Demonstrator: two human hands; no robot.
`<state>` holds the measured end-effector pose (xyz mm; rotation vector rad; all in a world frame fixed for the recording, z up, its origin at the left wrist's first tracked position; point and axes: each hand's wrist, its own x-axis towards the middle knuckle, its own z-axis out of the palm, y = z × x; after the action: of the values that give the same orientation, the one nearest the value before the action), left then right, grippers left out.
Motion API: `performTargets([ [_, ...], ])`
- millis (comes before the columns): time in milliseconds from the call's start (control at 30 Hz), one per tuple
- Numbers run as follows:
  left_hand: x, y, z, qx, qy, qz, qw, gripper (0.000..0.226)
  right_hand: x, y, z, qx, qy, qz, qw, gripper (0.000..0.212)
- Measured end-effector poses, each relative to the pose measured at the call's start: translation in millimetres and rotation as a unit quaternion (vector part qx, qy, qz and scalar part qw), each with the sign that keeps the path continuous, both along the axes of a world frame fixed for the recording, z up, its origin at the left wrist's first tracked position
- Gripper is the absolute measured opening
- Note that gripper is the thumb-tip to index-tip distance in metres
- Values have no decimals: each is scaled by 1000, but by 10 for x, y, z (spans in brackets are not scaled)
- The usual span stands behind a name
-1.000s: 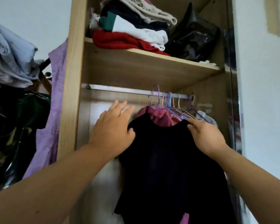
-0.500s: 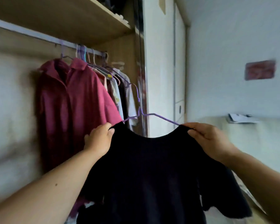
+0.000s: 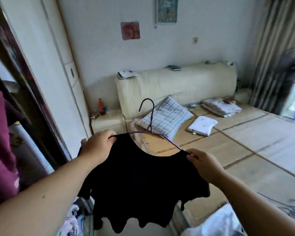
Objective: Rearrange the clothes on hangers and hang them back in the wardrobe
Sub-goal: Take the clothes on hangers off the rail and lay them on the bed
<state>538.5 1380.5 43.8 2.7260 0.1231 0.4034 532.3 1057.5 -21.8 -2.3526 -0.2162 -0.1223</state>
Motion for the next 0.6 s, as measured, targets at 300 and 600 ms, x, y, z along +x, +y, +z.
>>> performTargets([
  [300,-21,-1875,-1019,-6,214,-267,940,29,-1452,-1765,-820,9,149,-201,968,18],
  [600,145,-4014,-1474,-5,288,-367,885,23,-2054,-3453,-1496,71,209,-376,900,12],
])
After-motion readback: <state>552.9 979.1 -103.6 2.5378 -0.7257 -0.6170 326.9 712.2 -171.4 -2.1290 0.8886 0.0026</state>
